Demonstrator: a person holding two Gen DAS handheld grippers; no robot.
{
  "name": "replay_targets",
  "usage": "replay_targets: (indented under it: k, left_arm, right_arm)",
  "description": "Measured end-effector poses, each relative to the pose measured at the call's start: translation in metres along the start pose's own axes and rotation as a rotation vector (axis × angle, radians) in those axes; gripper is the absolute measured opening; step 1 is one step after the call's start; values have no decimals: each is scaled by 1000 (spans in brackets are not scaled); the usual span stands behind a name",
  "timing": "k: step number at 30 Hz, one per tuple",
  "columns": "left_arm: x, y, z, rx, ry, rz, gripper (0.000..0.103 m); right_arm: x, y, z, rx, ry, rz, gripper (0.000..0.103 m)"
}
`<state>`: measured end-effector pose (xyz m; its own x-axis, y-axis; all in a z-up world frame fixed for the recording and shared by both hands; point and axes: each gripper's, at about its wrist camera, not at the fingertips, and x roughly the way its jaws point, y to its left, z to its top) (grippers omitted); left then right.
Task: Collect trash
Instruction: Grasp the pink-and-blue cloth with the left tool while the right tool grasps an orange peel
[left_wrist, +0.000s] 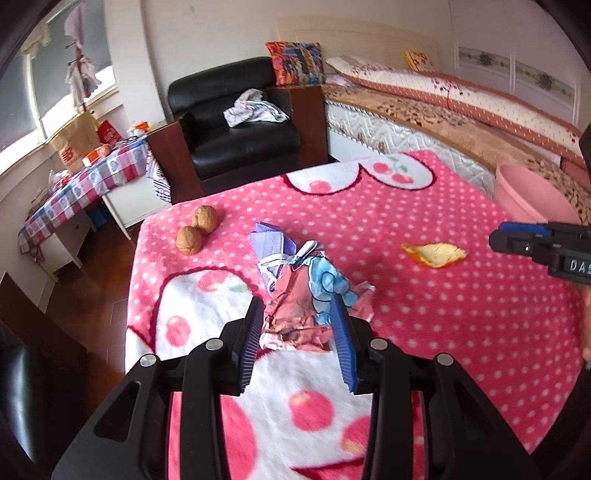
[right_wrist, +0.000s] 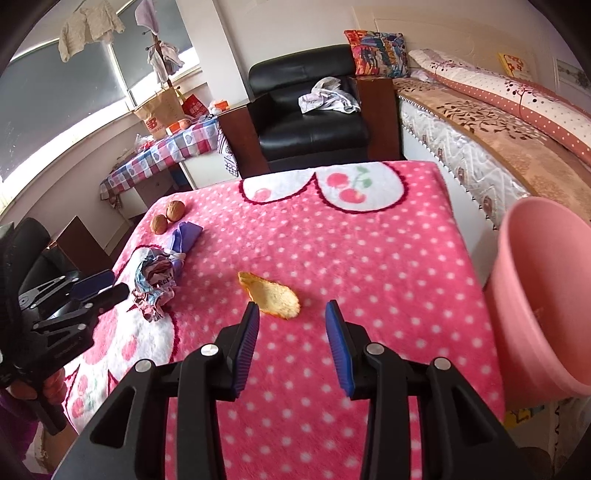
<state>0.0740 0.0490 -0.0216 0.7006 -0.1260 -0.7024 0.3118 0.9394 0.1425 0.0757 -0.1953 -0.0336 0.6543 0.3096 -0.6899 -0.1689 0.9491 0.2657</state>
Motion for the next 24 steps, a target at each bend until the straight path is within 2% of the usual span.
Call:
replay_targets:
  k: [9,16,19,20,22,24]
  left_arm:
    - [36,7,-2,26,74,-52,39]
    - [33,3,-7,43,40,-29,39]
    - [28,1,-7,42,31,-23,31]
    - [26,0,-7,36,30,-22,25]
    - [24,-2,-7,30,31,-16,23]
    - [21,-3,-7,23,30,-11,22]
  right_arm:
    - [25,4,12,-21,41,14,45]
    - [51,1,12,-4,116,13,45]
    - [60,1,10,-3,145,13,45]
    - [63,1,10,-3,154,15,45]
    - [66,0,10,-4,160,17,44]
    - [68,1,11,-7,159,18,36]
